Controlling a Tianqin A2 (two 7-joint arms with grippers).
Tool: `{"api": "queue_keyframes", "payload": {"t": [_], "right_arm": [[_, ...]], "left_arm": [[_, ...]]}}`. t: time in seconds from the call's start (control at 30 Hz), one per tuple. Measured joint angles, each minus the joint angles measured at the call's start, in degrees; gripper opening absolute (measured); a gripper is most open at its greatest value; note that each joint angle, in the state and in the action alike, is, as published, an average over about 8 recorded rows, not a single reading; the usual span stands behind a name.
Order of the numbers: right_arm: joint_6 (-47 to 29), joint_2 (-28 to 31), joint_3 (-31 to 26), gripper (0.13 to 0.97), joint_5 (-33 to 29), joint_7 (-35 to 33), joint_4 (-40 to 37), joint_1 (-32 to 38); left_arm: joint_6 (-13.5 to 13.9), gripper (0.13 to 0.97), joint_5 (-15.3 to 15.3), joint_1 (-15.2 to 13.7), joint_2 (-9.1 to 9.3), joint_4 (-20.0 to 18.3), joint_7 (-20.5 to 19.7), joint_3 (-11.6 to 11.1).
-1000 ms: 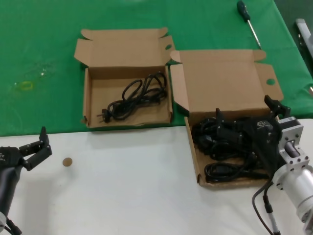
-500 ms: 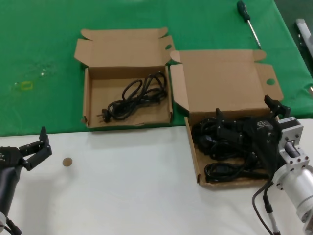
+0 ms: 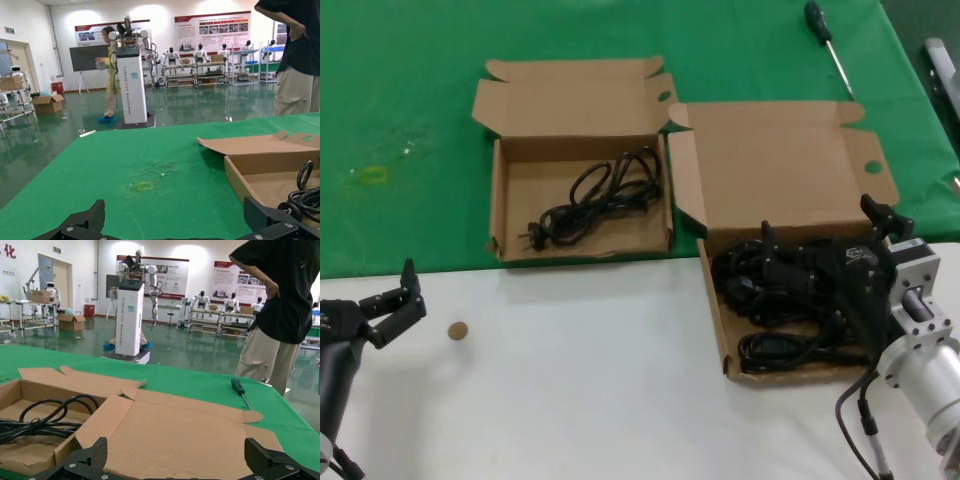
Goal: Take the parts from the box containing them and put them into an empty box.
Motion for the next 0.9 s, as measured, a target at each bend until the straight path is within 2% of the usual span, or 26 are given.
{"api": "queue_keyframes", "payload": {"t": [0.9], "right_arm": [[0.0, 0.0, 0.0, 0.966, 0.0, 0.0, 0.0, 0.0]], "left_arm": [[0.0, 0.966, 0.0, 0.0, 0.0, 0.0, 0.0, 0.0]]}}
